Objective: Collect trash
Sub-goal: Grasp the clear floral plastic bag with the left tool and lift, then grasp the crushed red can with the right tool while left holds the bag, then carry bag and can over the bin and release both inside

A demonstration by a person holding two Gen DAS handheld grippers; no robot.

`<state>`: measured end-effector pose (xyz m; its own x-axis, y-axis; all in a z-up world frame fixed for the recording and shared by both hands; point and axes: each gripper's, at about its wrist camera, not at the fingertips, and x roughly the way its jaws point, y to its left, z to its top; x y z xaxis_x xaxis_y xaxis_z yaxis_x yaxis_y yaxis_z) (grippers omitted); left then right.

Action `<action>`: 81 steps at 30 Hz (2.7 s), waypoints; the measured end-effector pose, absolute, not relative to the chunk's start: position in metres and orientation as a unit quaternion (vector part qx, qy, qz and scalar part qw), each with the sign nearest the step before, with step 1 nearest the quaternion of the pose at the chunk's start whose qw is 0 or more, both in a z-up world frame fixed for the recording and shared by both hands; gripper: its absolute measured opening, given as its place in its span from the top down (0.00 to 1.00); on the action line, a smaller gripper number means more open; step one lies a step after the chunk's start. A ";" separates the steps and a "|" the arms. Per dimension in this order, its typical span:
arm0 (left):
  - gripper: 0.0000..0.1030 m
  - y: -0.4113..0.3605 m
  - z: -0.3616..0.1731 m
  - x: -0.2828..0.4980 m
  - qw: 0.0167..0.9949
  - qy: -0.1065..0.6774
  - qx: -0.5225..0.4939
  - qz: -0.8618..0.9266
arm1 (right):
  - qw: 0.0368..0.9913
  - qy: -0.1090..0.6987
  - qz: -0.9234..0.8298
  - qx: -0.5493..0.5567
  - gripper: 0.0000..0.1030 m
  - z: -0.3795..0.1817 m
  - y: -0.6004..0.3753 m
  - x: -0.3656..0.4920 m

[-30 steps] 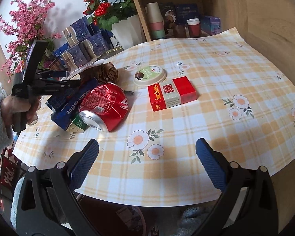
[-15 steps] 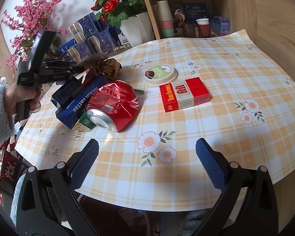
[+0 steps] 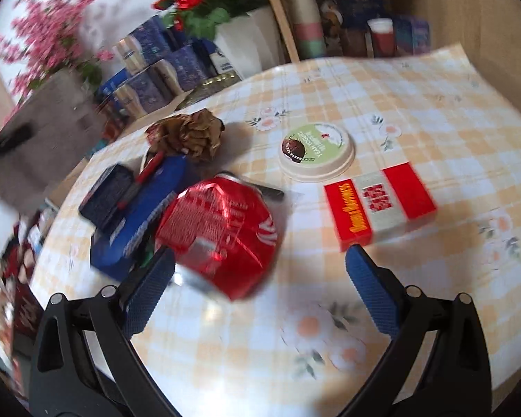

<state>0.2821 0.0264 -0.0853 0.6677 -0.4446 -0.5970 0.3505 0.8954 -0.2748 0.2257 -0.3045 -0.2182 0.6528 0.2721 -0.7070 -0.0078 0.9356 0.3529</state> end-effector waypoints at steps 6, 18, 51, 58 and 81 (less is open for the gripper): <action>0.75 0.062 -0.100 0.226 0.915 0.331 -0.124 -0.195 | 0.898 0.422 0.049 0.120 0.07 -0.223 -0.285 0.265; 0.75 0.110 -0.134 0.176 0.901 0.351 -0.200 -0.160 | 0.891 0.447 0.073 0.040 0.11 -0.238 -0.250 0.278; 0.75 0.074 -0.177 0.177 0.879 0.398 -0.183 -0.191 | 0.844 0.466 0.193 0.183 0.83 -0.212 -0.247 0.239; 0.76 0.081 -0.173 0.171 0.878 0.392 -0.203 -0.187 | 0.860 0.435 0.176 0.200 0.88 -0.197 -0.259 0.225; 0.76 -0.009 -0.169 0.069 0.825 0.445 -0.046 -0.344 | 0.900 0.355 0.164 0.192 0.88 -0.126 -0.286 0.072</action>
<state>0.0689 -0.0086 -0.1688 0.3669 -0.6084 -0.7038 0.5264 0.7595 -0.3822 0.0725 -0.2864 -0.1257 0.6940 0.4315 -0.5764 -0.1585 0.8724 0.4624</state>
